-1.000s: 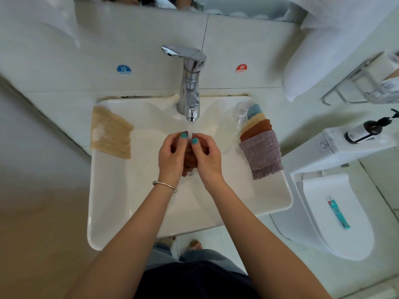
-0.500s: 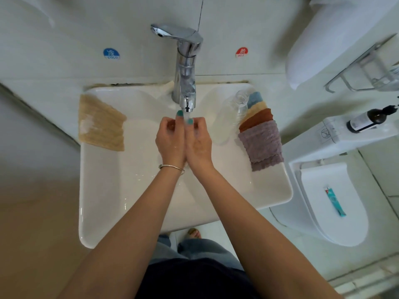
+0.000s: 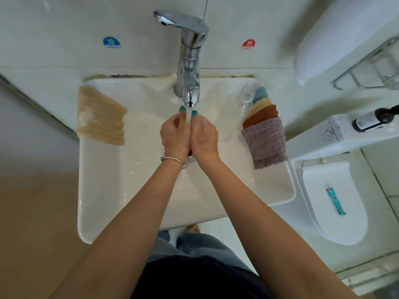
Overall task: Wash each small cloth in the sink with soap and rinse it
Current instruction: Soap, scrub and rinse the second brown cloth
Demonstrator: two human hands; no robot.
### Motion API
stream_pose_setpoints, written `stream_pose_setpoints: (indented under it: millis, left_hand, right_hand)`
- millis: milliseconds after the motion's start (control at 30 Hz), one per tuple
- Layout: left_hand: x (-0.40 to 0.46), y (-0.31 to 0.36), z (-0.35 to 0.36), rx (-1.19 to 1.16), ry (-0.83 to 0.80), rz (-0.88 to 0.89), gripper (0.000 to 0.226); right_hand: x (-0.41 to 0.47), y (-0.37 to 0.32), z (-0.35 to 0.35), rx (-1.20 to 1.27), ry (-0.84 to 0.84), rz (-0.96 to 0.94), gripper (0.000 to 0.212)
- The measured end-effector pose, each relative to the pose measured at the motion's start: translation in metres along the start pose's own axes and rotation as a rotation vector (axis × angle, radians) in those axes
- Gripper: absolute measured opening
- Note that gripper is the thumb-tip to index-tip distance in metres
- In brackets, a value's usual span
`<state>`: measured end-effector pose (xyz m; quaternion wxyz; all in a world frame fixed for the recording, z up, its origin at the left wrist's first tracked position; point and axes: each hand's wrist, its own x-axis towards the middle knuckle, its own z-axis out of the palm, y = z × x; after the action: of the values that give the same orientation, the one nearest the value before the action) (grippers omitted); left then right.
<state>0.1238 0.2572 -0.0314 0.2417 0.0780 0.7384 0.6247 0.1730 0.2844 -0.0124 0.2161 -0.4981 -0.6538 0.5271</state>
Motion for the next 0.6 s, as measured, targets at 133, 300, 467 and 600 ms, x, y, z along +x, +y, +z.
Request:
stream_pose_setpoints:
  millis: [133,300,467,600]
  left_hand:
    - [-0.006,-0.007,-0.016,-0.275,-0.063,-0.079,0.061]
    - [-0.012,-0.011,-0.021,-0.352,-0.155,-0.218,0.041]
    - [-0.02,-0.009,-0.02,-0.339,-0.175,-0.135,0.023]
    - [-0.021,-0.012,-0.031,-0.36,-0.263,-0.153,0.026]
  right_hand:
    - [-0.001,0.007,-0.002,0.215,0.01,-0.025,0.025]
    - [-0.018,0.019,-0.009,0.352,-0.087,0.066,0.022]
    - [-0.025,0.026,-0.023,0.379,-0.023,0.051,0.013]
    - [-0.022,0.02,-0.022,0.249,-0.104,-0.065,0.027]
